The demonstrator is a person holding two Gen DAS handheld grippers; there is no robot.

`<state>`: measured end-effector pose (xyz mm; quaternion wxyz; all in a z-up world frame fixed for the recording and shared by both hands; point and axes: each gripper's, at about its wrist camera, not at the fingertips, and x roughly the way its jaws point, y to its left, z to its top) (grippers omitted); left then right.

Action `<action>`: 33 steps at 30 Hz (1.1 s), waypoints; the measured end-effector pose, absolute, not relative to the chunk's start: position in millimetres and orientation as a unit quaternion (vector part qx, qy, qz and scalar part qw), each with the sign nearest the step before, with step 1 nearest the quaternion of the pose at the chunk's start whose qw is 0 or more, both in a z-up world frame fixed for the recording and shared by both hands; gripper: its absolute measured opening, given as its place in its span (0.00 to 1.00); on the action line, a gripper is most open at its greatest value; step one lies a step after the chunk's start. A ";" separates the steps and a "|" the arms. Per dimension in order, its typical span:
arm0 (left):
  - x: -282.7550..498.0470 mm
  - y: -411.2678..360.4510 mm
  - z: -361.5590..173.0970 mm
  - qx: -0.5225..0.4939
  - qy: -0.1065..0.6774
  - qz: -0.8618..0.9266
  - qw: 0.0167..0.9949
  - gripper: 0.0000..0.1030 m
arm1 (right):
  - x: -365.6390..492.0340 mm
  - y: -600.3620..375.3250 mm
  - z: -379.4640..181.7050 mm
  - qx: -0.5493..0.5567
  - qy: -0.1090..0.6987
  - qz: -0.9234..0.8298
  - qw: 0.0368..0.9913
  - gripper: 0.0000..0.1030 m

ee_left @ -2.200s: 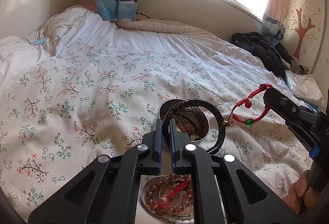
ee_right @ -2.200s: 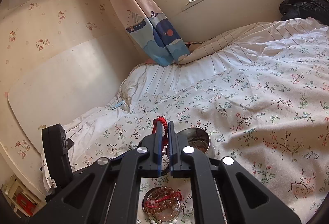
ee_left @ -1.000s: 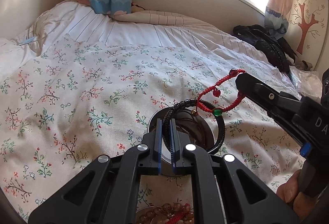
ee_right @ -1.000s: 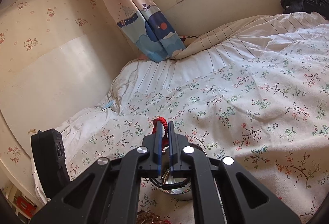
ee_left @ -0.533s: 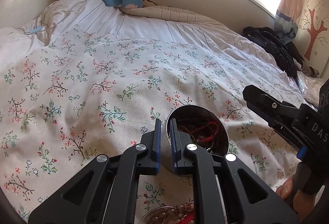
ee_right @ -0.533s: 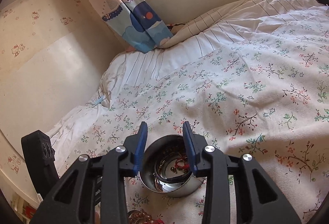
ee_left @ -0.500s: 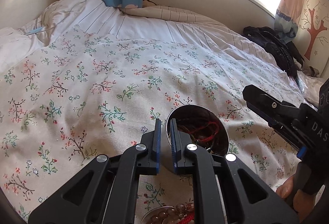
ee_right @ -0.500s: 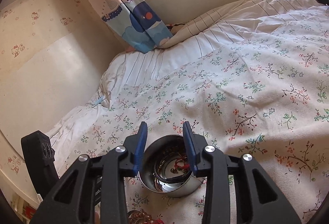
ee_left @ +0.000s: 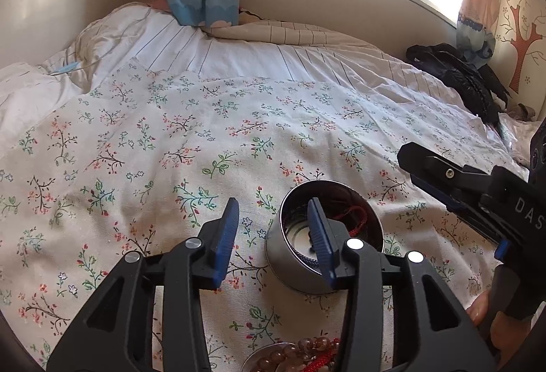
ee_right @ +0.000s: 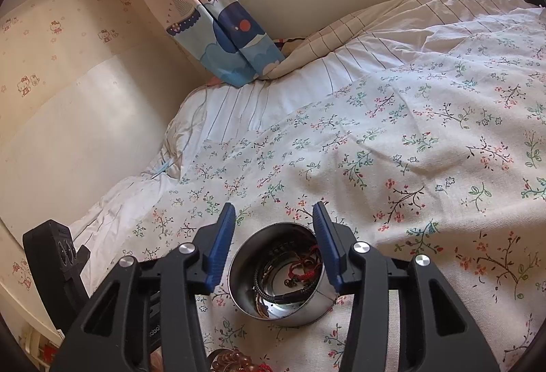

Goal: Organize jewelry

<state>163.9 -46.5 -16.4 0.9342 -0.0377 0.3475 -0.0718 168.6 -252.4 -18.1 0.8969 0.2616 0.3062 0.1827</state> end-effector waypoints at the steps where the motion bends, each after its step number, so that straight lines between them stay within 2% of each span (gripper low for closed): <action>1: 163.2 -46.6 -16.0 -0.036 0.346 -0.070 0.935 0.43 | 168.6 -252.3 -18.1 0.262 0.306 0.182 0.897 0.47; 6: 160.7 -45.4 -15.3 -0.031 0.342 -0.063 0.937 0.53 | 168.4 -253.3 -18.2 0.261 0.306 0.180 0.898 0.50; 11: 154.8 -43.2 -15.0 -0.024 0.340 -0.052 0.939 0.58 | 164.4 -255.7 -17.3 0.260 0.304 0.175 0.900 0.53; 20: 139.1 -6.9 -15.7 -0.052 0.354 -0.029 0.933 0.59 | 142.7 -267.6 -16.6 0.264 0.320 0.159 0.896 0.57; 26: 118.0 15.1 -23.8 -0.063 0.376 -0.017 0.924 0.59 | 129.1 -254.8 -33.1 0.235 0.397 0.160 0.873 0.60; 33: 97.9 14.8 -27.1 -0.047 0.390 -0.014 0.920 0.59 | 111.1 -220.0 -50.2 0.170 0.447 0.191 0.857 0.61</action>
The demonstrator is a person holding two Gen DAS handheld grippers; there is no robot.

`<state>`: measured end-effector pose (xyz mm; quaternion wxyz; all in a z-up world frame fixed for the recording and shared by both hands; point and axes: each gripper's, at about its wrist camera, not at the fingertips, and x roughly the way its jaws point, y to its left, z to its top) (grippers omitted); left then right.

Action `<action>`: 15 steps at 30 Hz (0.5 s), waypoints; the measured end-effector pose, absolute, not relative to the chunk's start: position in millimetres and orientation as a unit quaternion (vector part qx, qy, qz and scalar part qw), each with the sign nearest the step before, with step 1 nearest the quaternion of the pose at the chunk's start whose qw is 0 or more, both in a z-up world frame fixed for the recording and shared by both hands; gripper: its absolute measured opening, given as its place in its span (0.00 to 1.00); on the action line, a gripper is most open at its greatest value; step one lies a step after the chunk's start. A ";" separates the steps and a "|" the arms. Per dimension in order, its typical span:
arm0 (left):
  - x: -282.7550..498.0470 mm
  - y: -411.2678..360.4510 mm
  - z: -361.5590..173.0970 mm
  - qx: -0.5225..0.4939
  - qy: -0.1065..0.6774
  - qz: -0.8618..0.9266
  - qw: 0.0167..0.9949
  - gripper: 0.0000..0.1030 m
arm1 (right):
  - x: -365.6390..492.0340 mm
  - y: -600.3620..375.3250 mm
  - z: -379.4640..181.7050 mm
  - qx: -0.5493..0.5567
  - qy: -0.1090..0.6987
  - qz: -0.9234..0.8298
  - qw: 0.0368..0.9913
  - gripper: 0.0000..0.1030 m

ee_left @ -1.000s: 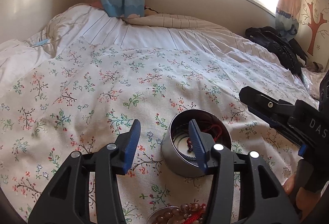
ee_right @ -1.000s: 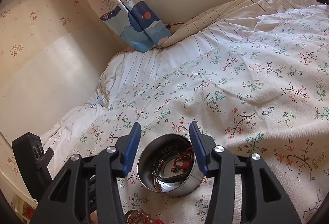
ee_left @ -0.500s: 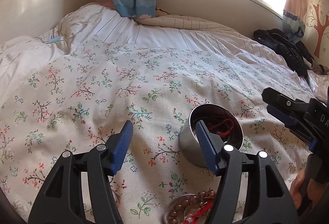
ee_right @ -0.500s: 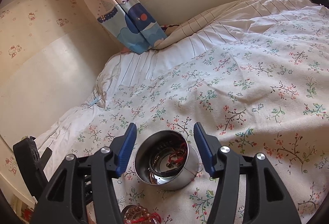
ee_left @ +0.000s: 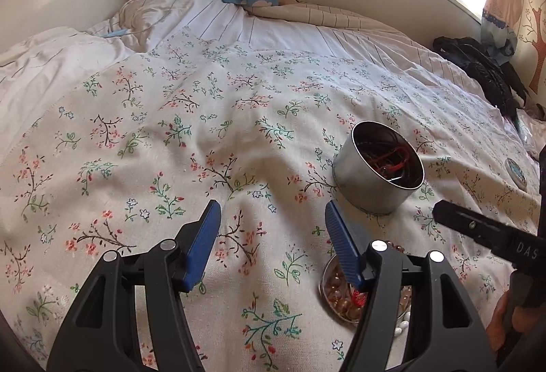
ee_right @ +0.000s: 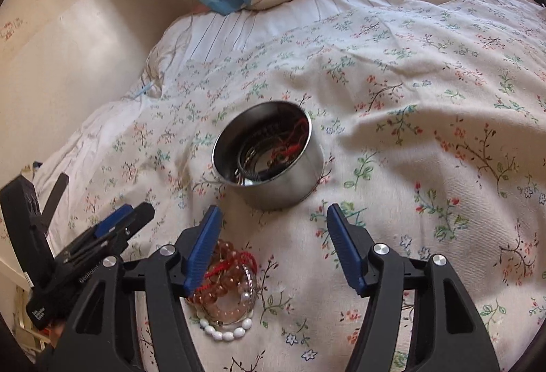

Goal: Organize jewelry

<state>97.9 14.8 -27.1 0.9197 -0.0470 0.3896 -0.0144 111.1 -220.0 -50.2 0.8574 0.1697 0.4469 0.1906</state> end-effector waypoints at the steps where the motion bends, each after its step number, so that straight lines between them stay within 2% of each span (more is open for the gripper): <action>1: 96.6 15.7 -26.9 -0.049 0.391 -0.012 0.919 0.59 | 112.0 -213.6 -52.6 0.161 0.452 0.199 0.855 0.61; 5: 91.2 19.3 -25.9 -0.055 0.394 -0.001 0.918 0.60 | 110.4 -188.7 -59.5 0.120 0.467 0.225 0.847 0.60; 8: 90.2 21.1 -25.7 -0.059 0.394 0.001 0.917 0.62 | 111.0 -177.5 -65.7 0.096 0.475 0.229 0.844 0.52; 10: 91.1 21.5 -26.3 -0.059 0.395 0.002 0.917 0.63 | 112.9 -172.3 -71.4 0.084 0.485 0.231 0.839 0.30; 12: 91.7 21.7 -26.9 -0.058 0.397 0.003 0.916 0.63 | 111.9 -171.5 -71.2 0.076 0.485 0.231 0.840 0.16; 15: 91.6 23.0 -28.3 -0.058 0.399 0.005 0.915 0.63 | 106.0 -182.5 -63.2 0.093 0.476 0.229 0.844 0.12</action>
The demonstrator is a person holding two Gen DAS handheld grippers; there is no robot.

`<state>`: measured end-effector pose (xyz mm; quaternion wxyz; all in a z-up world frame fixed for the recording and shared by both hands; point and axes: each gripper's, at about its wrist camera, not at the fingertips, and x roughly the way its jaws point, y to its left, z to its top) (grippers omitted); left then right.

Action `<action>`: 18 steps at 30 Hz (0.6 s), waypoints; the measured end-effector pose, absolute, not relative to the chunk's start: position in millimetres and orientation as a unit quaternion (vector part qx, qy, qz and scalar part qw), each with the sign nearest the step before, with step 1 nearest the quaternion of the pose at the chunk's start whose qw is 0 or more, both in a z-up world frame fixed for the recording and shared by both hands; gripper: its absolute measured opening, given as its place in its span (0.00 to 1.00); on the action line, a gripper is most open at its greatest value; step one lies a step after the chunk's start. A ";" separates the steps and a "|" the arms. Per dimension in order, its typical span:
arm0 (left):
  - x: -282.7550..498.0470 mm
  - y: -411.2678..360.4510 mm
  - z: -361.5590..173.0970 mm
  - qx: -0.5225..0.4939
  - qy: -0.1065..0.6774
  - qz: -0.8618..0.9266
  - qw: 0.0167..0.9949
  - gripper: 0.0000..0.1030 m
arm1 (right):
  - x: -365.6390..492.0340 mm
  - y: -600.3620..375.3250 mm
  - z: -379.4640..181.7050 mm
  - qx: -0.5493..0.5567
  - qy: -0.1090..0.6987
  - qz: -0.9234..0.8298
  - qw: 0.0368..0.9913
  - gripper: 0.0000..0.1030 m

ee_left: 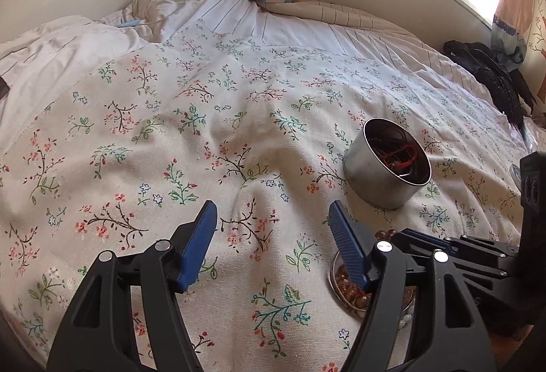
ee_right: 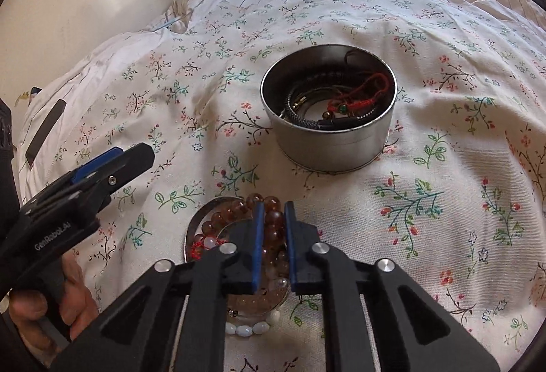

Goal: Organize jewelry

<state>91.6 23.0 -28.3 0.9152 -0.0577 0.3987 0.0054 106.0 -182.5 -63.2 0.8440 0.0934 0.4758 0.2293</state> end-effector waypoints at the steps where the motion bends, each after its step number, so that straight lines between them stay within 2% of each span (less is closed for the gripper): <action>1: 91.8 23.2 -28.7 -0.058 0.400 0.005 0.915 0.63 | 103.7 -188.3 -59.0 0.106 0.469 0.228 0.847 0.12; 8: 91.3 9.9 -32.8 -0.032 0.409 -0.012 0.912 0.63 | 75.0 -238.0 -36.3 0.186 0.418 0.193 0.868 0.12; 18: 85.4 -33.0 -41.2 0.028 0.424 -0.093 0.900 0.63 | 68.5 -290.2 -45.3 0.254 0.415 0.116 0.866 0.12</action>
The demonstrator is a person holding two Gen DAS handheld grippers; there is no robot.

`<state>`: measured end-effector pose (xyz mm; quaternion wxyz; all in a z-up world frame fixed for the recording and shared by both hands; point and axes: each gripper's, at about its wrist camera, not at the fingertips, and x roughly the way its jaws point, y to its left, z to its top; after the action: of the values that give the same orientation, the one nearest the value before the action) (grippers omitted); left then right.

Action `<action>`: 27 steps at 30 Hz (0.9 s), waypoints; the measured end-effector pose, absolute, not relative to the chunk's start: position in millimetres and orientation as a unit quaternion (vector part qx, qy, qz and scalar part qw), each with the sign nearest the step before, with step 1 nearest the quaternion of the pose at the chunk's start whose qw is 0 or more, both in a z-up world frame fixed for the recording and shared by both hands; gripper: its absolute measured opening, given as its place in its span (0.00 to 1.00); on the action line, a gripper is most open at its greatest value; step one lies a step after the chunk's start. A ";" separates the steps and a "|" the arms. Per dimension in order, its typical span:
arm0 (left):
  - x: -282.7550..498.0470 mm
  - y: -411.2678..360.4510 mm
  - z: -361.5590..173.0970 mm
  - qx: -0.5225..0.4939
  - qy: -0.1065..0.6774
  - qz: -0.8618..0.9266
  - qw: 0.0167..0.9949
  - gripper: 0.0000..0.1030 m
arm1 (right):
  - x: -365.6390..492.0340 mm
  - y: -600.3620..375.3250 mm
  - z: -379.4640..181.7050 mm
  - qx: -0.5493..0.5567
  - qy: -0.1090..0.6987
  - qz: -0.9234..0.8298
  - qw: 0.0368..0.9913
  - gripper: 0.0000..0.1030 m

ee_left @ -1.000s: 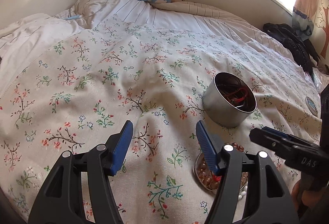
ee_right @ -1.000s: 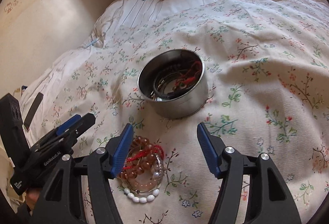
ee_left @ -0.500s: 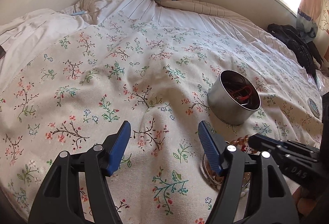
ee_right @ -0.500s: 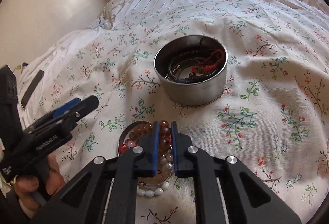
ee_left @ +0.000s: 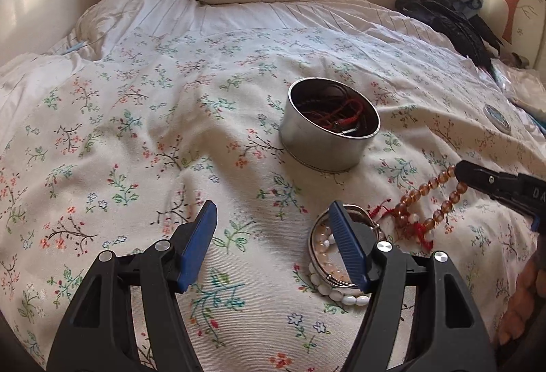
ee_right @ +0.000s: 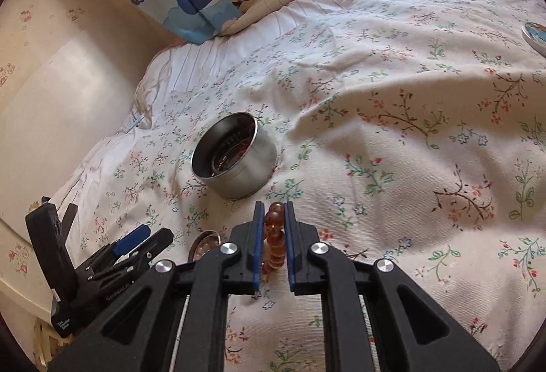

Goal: Organize jewelry

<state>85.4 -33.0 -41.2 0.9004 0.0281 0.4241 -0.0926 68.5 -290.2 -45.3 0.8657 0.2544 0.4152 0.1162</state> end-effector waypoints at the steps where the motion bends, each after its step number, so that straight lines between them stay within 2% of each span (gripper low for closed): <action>1: 85.8 -36.9 -44.2 0.035 0.431 -0.098 0.896 0.63 | 68.7 -291.5 -45.6 0.253 0.416 0.110 0.867 0.12; 4: 88.6 -44.1 -52.7 0.040 0.451 -0.113 0.885 0.63 | 67.5 -294.4 -43.8 0.254 0.410 0.105 0.870 0.12; 5: 89.7 -45.8 -56.1 0.038 0.460 -0.123 0.879 0.58 | 66.2 -295.6 -40.9 0.258 0.401 0.109 0.872 0.12; 6: 91.4 -47.6 -59.5 0.033 0.470 -0.137 0.871 0.32 | 64.0 -297.2 -36.9 0.264 0.387 0.115 0.876 0.12; 7: 92.6 -49.5 -63.5 0.030 0.482 -0.151 0.863 0.17 | 61.4 -298.5 -32.3 0.265 0.375 0.118 0.881 0.12; 8: 92.6 -51.8 -65.8 0.032 0.487 -0.158 0.859 0.12 | 58.8 -300.0 -28.0 0.269 0.361 0.123 0.884 0.12; 9: 90.3 -53.4 -64.4 0.034 0.481 -0.162 0.861 0.11 | 56.3 -302.6 -23.5 0.279 0.344 0.134 0.886 0.12; 11: 83.6 -54.4 -56.7 0.035 0.462 -0.170 0.870 0.03 | 50.7 -305.6 -14.4 0.289 0.315 0.148 0.892 0.12; 19: 80.3 -23.3 -33.8 -0.043 0.422 -0.161 0.891 0.03 | 48.3 -310.9 -5.4 0.349 0.266 0.225 0.870 0.12; 22: 87.2 -14.2 -38.5 -0.057 0.435 -0.139 0.888 0.03 | 52.4 -307.8 -9.5 0.327 0.295 0.203 0.874 0.12; 24: 92.2 -11.1 -44.2 -0.062 0.449 -0.131 0.882 0.03 | 54.2 -315.7 -20.1 0.401 0.280 0.265 0.831 0.11; 27: 93.9 -10.6 -47.3 -0.061 0.453 -0.129 0.880 0.03 | 46.5 -323.3 -10.0 0.395 0.250 0.259 0.845 0.11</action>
<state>93.9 -10.6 -47.3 0.8799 -0.0609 0.4532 -0.1294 46.5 -323.3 -10.0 0.8454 0.3949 0.2498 0.2587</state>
